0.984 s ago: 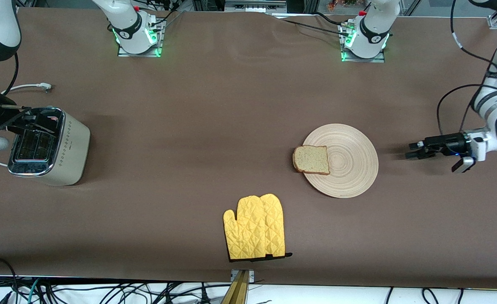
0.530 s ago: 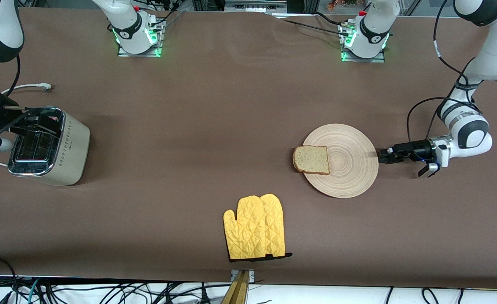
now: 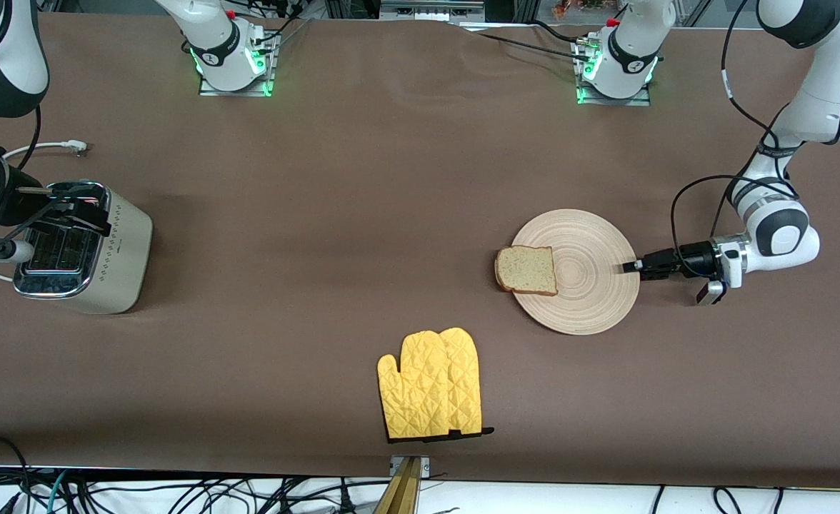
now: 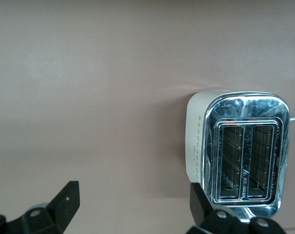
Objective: Move plate and put bread in toaster
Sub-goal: 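Push the wooden plate toward the toaster with the left gripper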
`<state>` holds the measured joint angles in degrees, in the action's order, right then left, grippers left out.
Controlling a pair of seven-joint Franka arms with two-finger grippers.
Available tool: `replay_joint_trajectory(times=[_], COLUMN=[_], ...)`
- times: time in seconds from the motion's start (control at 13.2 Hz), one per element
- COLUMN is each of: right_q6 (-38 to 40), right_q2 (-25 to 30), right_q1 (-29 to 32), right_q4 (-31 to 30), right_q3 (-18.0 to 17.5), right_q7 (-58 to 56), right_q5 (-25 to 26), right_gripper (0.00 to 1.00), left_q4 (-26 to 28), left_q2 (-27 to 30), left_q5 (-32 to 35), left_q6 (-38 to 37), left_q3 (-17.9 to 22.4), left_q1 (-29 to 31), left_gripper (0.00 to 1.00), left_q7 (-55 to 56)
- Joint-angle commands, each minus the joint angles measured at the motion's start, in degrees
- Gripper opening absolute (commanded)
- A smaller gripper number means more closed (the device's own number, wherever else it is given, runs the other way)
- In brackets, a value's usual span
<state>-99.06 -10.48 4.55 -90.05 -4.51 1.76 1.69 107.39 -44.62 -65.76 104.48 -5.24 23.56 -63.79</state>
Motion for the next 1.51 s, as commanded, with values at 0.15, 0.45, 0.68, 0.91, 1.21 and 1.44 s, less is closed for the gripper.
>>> replay_joint_trajectory(times=[0.15, 0.45, 0.68, 0.91, 1.21, 1.44], right_q6=[0.1, 0.3, 0.2, 0.2, 0.6, 0.5], right_q2=[-1.6, -1.7, -2.4, -2.7, -3.3, -4.5], right_q1=[-0.1, -0.6, -0.6, -0.7, -1.0, -1.6], right_q4=[0.9, 0.9, 0.8, 0.8, 0.8, 0.8], right_q3=[-0.1, -0.1, -0.1, -0.1, -0.2, -0.2], right_q7=[-0.3, -0.3, -0.3, -0.3, -0.3, -0.2], right_q5=[-0.1, -0.1, -0.4, -0.3, -0.9, -2.2], right_gripper=[1.00, 1.00, 1.00, 1.00, 1.00, 1.00], left_q4=[-0.2, -0.4, -2.4, -2.4, 0.4, 1.2], left_q2=[-0.5, 0.6, 1.9, 2.6, 4.2, 4.1], left_q5=[-1.4, -1.0, -1.1, -1.9, -12.3, -21.1], left_q6=[0.7, 0.3, 0.3, 3.1, 17.4, 25.4], left_q3=[0.4, 0.3, -3.7, -6.5, -12.8, -17.3], left_q1=[-0.7, -0.6, -1.4, -6.6, -16.3, -21.3], left_gripper=[0.04, 0.01, 0.00, 0.00, 0.00, 0.00], left_q7=[-1.8, -0.8, 1.9, 8.3, 16.1, 16.0])
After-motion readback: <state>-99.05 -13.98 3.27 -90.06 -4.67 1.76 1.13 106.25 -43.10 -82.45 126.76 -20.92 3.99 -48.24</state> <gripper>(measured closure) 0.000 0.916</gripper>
